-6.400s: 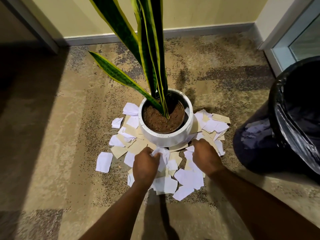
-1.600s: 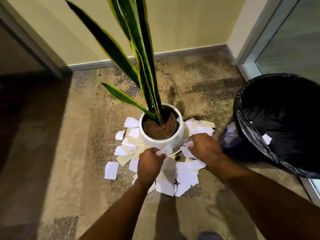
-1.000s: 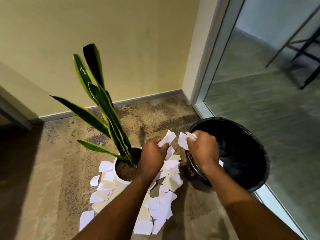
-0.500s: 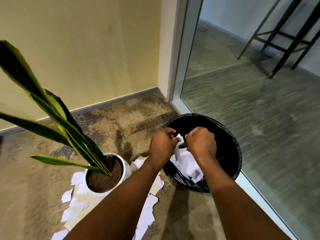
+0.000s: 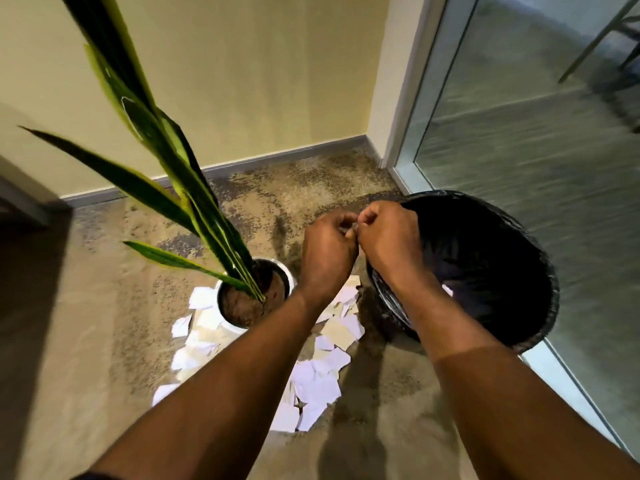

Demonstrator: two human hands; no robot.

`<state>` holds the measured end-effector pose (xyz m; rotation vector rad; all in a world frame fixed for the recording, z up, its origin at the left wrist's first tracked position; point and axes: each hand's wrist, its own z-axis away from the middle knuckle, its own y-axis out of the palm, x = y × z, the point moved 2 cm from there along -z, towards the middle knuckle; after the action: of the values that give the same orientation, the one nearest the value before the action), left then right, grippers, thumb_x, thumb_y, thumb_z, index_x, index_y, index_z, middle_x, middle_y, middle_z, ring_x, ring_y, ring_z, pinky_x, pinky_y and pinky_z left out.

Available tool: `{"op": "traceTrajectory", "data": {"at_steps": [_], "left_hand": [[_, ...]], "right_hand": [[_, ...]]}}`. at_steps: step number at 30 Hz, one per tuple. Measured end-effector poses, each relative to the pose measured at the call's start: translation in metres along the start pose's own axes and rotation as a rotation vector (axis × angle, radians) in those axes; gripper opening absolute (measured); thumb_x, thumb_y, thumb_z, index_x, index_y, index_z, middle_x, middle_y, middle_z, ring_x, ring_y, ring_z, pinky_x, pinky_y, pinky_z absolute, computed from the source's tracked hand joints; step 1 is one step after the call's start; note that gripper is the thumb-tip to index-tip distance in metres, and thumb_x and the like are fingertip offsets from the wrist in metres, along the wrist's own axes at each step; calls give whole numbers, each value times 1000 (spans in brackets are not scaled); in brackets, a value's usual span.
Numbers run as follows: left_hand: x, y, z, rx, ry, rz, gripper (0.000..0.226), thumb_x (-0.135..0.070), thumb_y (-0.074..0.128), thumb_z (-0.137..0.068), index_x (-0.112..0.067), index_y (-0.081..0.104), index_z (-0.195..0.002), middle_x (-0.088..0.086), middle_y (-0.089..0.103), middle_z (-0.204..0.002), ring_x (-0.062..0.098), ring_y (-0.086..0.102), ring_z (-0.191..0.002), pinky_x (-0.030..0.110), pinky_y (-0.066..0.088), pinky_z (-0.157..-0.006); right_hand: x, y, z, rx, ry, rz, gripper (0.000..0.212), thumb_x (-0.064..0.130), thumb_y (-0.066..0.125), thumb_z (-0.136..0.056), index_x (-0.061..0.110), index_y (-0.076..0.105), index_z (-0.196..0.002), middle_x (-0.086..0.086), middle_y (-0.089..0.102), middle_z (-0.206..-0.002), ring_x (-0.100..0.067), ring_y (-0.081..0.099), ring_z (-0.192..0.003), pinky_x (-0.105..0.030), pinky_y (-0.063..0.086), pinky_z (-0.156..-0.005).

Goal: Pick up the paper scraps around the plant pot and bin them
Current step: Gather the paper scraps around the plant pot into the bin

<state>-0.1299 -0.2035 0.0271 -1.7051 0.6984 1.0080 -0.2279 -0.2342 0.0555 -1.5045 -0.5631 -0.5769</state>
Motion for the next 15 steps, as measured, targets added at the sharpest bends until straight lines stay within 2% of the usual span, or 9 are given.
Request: {"op": "traceTrajectory", "data": {"at_steps": [3,6,10,12,15], "left_hand": [[29,-26,20,-12,-26,-78,30,-1,57,-81,-19,74,-97,-4,74,-93,6,65,-77,29,56,-71],[62,-42,45,-21,-68,-176,27,-4,56,-81,-16,74,-99,0,73,-99,11,65,-83,30,54,-78],[112,-54,87,11,-174,-237,26,-6,57,-82,-11,73,-101,6,74,-100,20,68,-88,31,54,-81],[141,-57,108,58,-208,-262,25,-8,56,-83,-10,72,-103,8,73,-101,21,67,-88,36,55,-80],[180,-56,135,150,-317,-340,23,-13,62,-87,-12,71,-108,6,72,-109,21,67,-93,36,55,-84]], "right_hand": [[3,41,12,129,-49,72,13,12,65,-75,15,62,-63,-7,66,-70,-26,61,-68,-25,41,-57],[-6,81,30,284,-107,203,21,9,60,-74,14,53,-55,-7,61,-64,-30,59,-65,-27,43,-57],[-34,124,56,441,-137,282,13,5,56,-76,12,68,-73,-12,69,-78,-31,63,-75,-33,54,-67],[-53,143,67,512,-164,303,16,6,54,-78,10,70,-77,-13,70,-80,-31,64,-78,-29,52,-67],[-84,170,85,606,-149,282,16,6,53,-80,13,65,-70,-8,66,-73,-26,60,-72,-24,40,-58]]}}
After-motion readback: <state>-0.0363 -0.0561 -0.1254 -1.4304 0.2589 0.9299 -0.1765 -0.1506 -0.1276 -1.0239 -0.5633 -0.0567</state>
